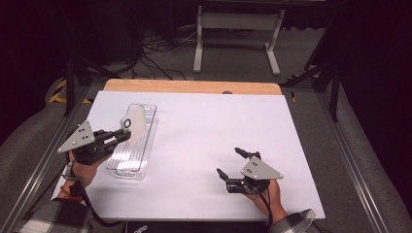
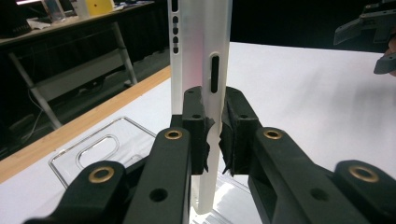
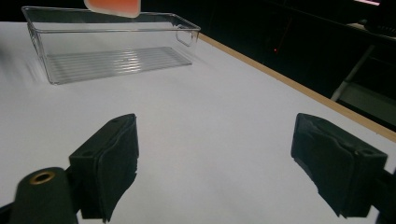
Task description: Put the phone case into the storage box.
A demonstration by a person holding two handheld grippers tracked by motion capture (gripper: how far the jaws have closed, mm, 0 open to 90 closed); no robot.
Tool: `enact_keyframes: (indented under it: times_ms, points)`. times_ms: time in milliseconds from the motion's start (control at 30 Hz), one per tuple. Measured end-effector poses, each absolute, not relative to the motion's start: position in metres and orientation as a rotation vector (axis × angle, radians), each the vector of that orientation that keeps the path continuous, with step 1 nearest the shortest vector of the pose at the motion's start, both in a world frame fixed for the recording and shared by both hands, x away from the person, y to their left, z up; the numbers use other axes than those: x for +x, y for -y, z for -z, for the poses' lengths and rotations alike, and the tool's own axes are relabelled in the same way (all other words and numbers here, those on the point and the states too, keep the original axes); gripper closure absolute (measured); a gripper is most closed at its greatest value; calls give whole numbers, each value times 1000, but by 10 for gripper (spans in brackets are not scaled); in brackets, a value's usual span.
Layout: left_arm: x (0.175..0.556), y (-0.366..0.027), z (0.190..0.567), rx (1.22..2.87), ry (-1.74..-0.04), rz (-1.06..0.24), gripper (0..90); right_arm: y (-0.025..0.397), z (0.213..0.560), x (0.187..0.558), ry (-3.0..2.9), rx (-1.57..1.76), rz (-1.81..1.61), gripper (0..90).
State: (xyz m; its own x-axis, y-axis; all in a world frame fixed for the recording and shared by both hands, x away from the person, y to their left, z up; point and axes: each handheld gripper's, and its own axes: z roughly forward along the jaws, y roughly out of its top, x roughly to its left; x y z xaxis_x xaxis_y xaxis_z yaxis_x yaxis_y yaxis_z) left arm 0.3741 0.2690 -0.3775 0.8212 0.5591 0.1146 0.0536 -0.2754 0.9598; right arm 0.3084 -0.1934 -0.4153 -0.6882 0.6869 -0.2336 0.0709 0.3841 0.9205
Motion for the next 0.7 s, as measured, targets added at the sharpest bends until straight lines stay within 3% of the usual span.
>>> enact_keyframes:
  times_ms: [700]
  points:
    - [419, -272, 398, 1868, -484, -478, 817, 191, 421, 313, -2073, 665, -1297, 169]
